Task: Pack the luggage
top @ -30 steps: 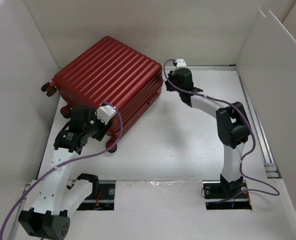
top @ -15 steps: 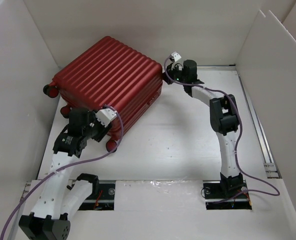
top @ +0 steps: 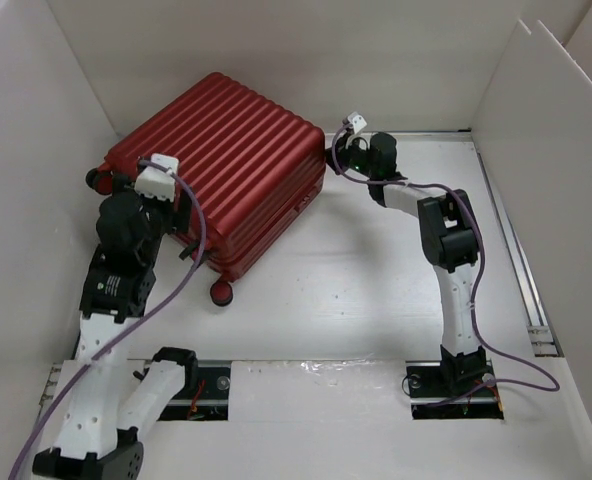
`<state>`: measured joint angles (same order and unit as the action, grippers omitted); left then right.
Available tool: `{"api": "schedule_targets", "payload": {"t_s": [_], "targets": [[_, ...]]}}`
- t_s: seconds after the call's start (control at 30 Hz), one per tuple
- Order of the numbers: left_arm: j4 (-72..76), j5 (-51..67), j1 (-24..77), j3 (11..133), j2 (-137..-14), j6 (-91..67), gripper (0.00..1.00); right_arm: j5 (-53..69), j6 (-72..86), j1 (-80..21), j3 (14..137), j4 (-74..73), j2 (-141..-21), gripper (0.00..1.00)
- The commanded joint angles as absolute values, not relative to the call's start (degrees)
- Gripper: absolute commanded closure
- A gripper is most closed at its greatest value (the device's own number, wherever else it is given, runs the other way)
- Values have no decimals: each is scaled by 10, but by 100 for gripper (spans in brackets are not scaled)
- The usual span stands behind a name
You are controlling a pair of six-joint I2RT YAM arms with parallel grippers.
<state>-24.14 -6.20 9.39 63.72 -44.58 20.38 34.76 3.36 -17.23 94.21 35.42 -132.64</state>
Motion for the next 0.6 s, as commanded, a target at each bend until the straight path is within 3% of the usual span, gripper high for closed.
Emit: {"api": "schedule_targets", "payload": {"t_s": [0.0, 0.03, 0.1, 0.17, 0.2, 0.23, 0.3, 0.37, 0.57], "targets": [[-276, -138, 55, 609, -498, 99, 27, 416, 62, -211, 925, 374, -1292, 100], [-276, -128, 38, 603, -498, 84, 30, 416, 62, -211, 925, 374, -1292, 100], [-281, -105, 2, 590, -498, 52, 47, 422, 68, -211, 925, 374, -1292, 100], [-291, -65, -71, 584, -516, 29, 58, 439, 68, -211, 925, 374, -1292, 100], [-296, -45, -104, 584, -529, 24, 70, 444, 74, -216, 931, 374, -1292, 100], [-303, -11, -169, 584, -566, 24, 74, 444, 74, -216, 931, 374, -1292, 100], [-303, 4, -203, 584, -605, 24, 74, 456, 74, -228, 926, 381, -1287, 100], [-285, 49, -240, 584, -661, 42, 58, 461, 74, -234, 910, 388, -1278, 100], [-157, 118, -223, 572, -777, 148, 47, 461, 90, -280, 784, 474, -1202, 100]]}}
